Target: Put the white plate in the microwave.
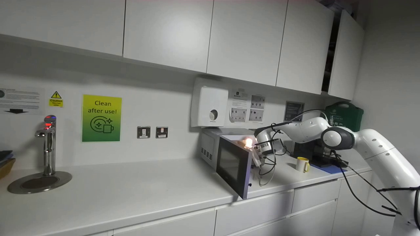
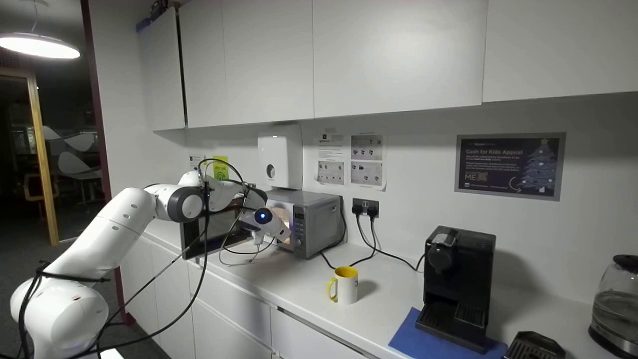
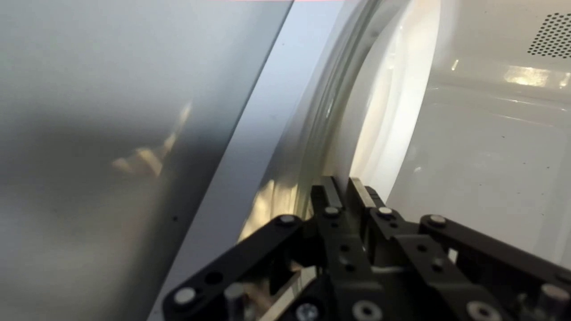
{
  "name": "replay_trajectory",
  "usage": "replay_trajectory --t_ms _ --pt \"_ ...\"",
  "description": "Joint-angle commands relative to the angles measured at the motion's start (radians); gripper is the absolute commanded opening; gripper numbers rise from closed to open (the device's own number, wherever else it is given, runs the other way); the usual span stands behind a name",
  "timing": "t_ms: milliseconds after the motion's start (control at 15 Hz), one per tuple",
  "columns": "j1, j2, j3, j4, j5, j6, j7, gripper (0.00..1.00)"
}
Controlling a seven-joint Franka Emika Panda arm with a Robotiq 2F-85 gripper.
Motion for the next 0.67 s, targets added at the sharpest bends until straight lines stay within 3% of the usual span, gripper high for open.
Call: replay_trajectory --t_ms 0,467,600 --pt "0.016 0.005 -0.012 0.031 -0.027 0.019 0.05 0.45" --pt "0.036 -0.034 -0.01 0.0 -0.035 0.012 0.053 0.96" --pt "0.05 -0.049 -0.014 -0.022 -0.045 0.023 0.043 1.0"
